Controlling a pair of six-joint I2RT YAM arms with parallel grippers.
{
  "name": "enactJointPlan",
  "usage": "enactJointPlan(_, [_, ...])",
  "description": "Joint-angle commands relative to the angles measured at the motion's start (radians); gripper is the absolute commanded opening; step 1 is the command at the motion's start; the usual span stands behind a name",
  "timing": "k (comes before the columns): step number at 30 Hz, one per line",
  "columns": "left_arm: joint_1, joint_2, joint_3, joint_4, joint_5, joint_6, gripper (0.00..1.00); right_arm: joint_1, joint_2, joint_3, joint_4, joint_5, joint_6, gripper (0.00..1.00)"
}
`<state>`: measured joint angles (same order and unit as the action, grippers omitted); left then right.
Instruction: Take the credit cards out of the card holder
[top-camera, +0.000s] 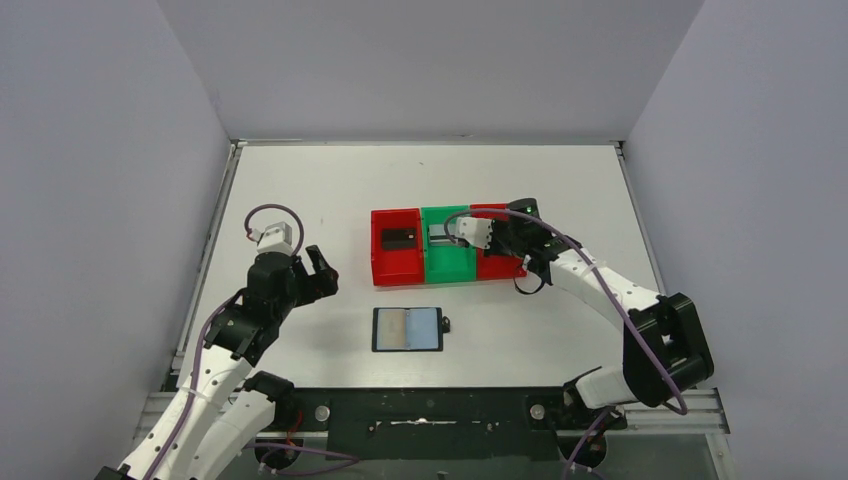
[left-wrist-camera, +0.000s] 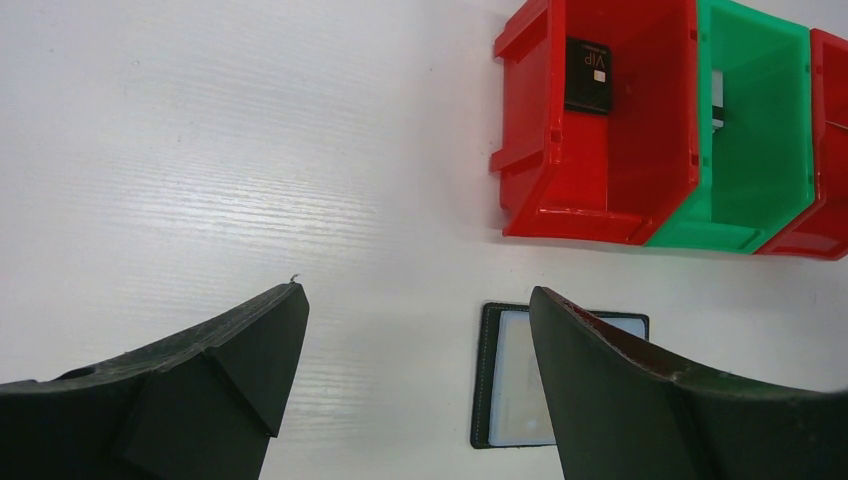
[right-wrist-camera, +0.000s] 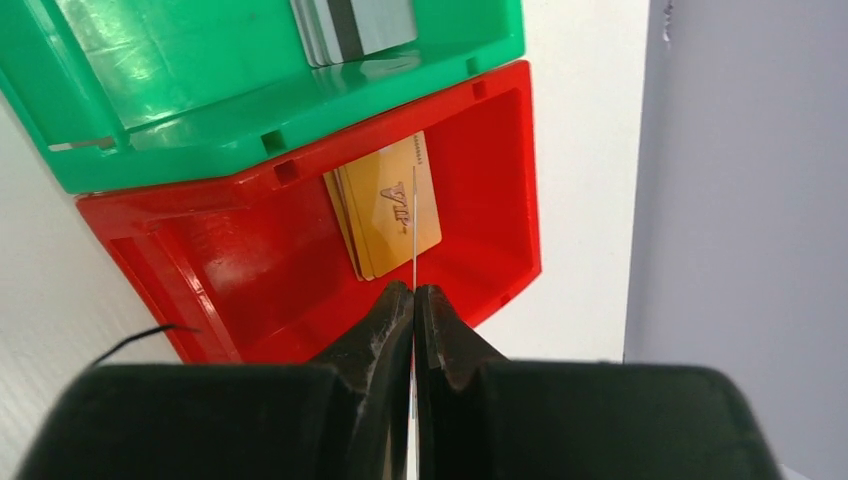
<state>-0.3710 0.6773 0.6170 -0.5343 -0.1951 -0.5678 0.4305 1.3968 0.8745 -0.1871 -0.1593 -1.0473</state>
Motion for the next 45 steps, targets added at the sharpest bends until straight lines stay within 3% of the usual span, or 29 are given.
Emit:
enactJointPlan(1, [0.004,-0.004,0.016,0.043,-0.002,0.009,0.83,-0.031,0.012,0.033,0.078,-0.112,-0.024,0.0])
enactJointPlan(12, [0.004,0.002,0.016,0.043,-0.001,0.012,0.83,-0.07,0.126,0.074,0.134,-0.162,-0.057,0.0])
enactJointPlan(32, [0.009,0.011,0.016,0.045,0.002,0.014,0.83,-0.075,0.329,0.151,0.211,-0.094,-0.111,0.0])
enactJointPlan(36, [0.009,0.014,0.016,0.044,0.002,0.014,0.83,-0.07,0.326,0.14,0.198,-0.077,-0.108,0.12])
enactJointPlan(45, [0.01,0.029,0.016,0.043,0.008,0.014,0.83,-0.07,0.279,0.104,0.171,-0.073,-0.076,0.24])
